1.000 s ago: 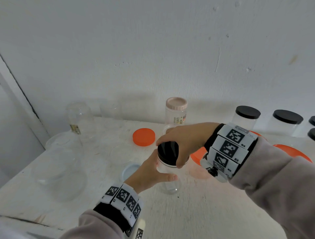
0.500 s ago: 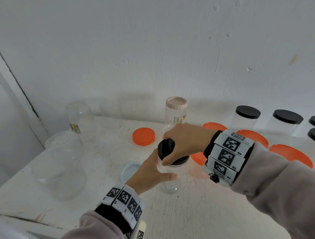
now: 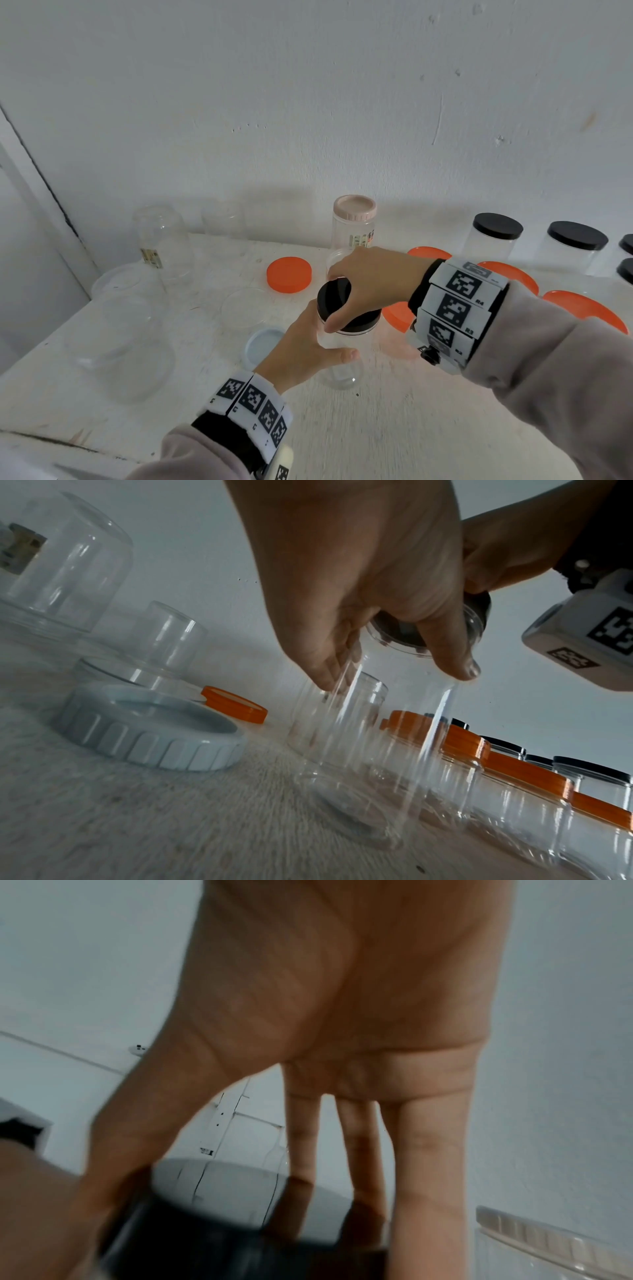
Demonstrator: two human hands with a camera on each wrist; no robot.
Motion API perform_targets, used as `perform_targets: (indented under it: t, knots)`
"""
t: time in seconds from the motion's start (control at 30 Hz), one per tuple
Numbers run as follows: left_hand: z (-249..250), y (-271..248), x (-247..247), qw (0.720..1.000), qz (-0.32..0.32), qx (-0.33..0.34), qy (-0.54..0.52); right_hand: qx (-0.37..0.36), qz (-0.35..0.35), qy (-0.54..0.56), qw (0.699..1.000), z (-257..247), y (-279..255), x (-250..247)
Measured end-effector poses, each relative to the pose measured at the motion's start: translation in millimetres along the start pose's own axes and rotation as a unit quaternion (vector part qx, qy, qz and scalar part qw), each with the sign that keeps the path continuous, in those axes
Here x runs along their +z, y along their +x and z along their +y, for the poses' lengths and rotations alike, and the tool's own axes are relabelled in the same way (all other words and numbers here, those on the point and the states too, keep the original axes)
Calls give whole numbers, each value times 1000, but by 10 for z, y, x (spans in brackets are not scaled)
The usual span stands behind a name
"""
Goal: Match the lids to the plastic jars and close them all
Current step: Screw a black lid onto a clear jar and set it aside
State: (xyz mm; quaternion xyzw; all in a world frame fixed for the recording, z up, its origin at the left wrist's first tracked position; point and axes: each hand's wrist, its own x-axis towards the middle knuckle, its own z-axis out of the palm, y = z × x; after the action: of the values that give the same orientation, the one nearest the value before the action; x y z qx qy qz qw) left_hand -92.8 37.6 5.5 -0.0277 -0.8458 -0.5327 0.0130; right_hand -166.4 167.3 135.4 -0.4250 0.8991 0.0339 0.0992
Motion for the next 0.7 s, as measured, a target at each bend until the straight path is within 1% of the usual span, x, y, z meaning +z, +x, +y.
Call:
perform_targets:
  t: [0.07, 0.1, 0.13, 0.17, 0.23, 0.27, 0.3, 0.4, 0.57, 0.6, 0.63, 0.7]
  knots:
    - [2, 0, 2, 1000, -3, 6, 1, 15, 19, -5, 1000, -21, 18, 35]
    - [3, -1, 1, 1000, -7, 8, -1, 22, 15, -6, 1000, -32, 26, 30]
    - [4, 0, -1, 1000, -11, 8, -4, 26, -2, -4, 1000, -31, 33, 4]
    - [4, 1, -2, 1000, -12, 5, -7, 27, -33, 0, 999, -21, 31, -37]
    - [4, 3, -4, 1000, -9, -4, -17, 8, -113, 8, 994, -5, 11, -132]
    - [2, 4, -3, 1000, -8, -8, -21, -7, -131, 7, 991, 1, -2, -160]
    - [-1, 6, -2, 1000, -8, -10, -24, -20, -131, 4, 991, -2, -8, -173]
    - [-2, 5, 4, 1000, -5, -6, -16, -27, -81, -2, 996, 4, 7, -145]
    - [-4, -7, 10, 1000, -6, 4, 0, 33, -5, -7, 999, -30, 19, -13]
    - [-7, -8, 12, 1000, -8, 6, 1, 40, -7, -9, 999, -33, 20, -13]
    - [-9, -9, 13, 1000, -6, 5, -1, 43, -24, -8, 999, -28, 22, -33]
    - [-1, -17, 18, 1000, -1, 2, -12, 29, -99, 1, 995, -20, 1, -108]
